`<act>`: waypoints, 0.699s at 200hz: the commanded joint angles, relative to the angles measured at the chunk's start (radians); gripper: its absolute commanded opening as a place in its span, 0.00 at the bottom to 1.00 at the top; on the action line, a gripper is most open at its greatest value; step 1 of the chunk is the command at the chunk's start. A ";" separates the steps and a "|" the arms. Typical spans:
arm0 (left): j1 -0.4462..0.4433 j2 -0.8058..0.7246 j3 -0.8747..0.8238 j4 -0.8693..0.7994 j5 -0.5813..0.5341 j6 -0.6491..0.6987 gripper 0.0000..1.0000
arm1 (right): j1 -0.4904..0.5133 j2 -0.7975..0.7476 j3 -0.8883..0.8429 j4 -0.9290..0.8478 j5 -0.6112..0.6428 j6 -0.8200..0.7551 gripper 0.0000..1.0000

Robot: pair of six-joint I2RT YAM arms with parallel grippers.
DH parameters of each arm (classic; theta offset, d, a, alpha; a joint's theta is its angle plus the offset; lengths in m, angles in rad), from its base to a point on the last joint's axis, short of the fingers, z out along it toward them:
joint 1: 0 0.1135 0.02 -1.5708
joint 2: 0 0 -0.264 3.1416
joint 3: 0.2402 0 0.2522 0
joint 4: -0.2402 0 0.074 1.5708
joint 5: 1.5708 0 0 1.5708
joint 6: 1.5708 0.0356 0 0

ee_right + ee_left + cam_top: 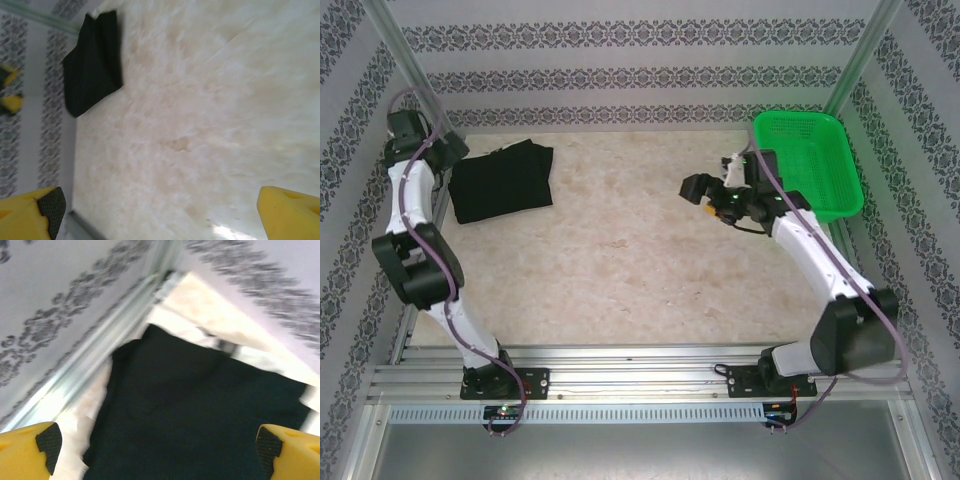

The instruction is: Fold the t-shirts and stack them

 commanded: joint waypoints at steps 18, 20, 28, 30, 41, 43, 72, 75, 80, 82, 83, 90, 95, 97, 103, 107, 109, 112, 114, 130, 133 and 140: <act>-0.168 -0.453 -0.492 0.300 0.085 0.027 1.00 | -0.112 -0.296 -0.207 -0.088 0.479 -0.226 0.98; -0.174 -0.475 -0.523 0.315 0.084 0.023 1.00 | -0.116 -0.317 -0.228 -0.075 0.509 -0.230 0.98; -0.195 -0.559 -0.638 0.364 0.073 0.010 1.00 | -0.132 -0.396 -0.320 -0.007 0.587 -0.262 0.98; -0.200 -0.579 -0.670 0.375 0.066 0.007 1.00 | -0.136 -0.411 -0.344 0.016 0.599 -0.274 0.98; -0.221 -0.671 -0.818 0.425 0.031 -0.004 1.00 | -0.142 -0.524 -0.502 0.157 0.685 -0.317 0.98; -0.224 -0.685 -0.845 0.438 0.025 -0.003 1.00 | -0.143 -0.543 -0.530 0.189 0.694 -0.325 0.98; -0.291 -0.831 -1.184 0.715 -0.110 0.082 1.00 | -0.145 -0.741 -0.917 0.647 0.812 -0.405 0.98; -0.297 -0.838 -1.215 0.755 -0.125 0.095 1.00 | -0.146 -0.746 -0.940 0.670 0.830 -0.403 0.98; -0.304 -0.844 -1.266 0.831 -0.140 0.114 1.00 | -0.147 -0.746 -0.967 0.692 0.849 -0.397 0.98; -0.308 -0.845 -1.286 0.861 -0.146 0.120 1.00 | -0.149 -0.744 -0.974 0.695 0.855 -0.394 0.98; -0.310 -0.844 -1.296 0.878 -0.148 0.123 1.00 | -0.151 -0.741 -0.976 0.697 0.858 -0.394 0.98; -0.314 -0.833 -1.361 0.983 -0.155 0.144 1.00 | -0.154 -0.722 -0.992 0.696 0.853 -0.392 0.98; -0.314 -0.816 -1.392 1.037 -0.171 0.156 1.00 | -0.154 -0.706 -0.998 0.698 0.836 -0.394 0.98; -0.316 -0.807 -1.399 1.057 -0.177 0.158 1.00 | -0.154 -0.695 -1.002 0.706 0.828 -0.395 0.98; -0.316 -0.782 -1.407 1.082 -0.187 0.163 1.00 | -0.154 -0.668 -1.016 0.748 0.797 -0.394 0.98; -0.316 -0.760 -1.403 1.085 -0.178 0.168 1.00 | -0.155 -0.654 -1.017 0.771 0.783 -0.398 0.98; -0.316 -0.747 -1.401 1.089 -0.170 0.173 1.00 | -0.154 -0.647 -1.013 0.774 0.769 -0.402 0.98; -0.316 -0.725 -1.400 1.098 -0.157 0.179 1.00 | -0.154 -0.637 -1.011 0.785 0.760 -0.404 0.98; -0.316 -0.710 -1.399 1.106 -0.149 0.181 1.00 | -0.154 -0.627 -1.014 0.804 0.756 -0.405 0.98; -0.323 -0.573 -1.423 1.260 -0.112 0.179 1.00 | -0.156 -0.525 -1.026 0.958 0.768 -0.405 0.98; -0.325 -0.543 -1.429 1.295 -0.112 0.179 1.00 | -0.156 -0.501 -1.022 0.983 0.767 -0.407 0.98; -0.330 -0.481 -1.415 1.375 -0.123 0.193 1.00 | -0.157 -0.442 -1.016 1.047 0.756 -0.411 0.98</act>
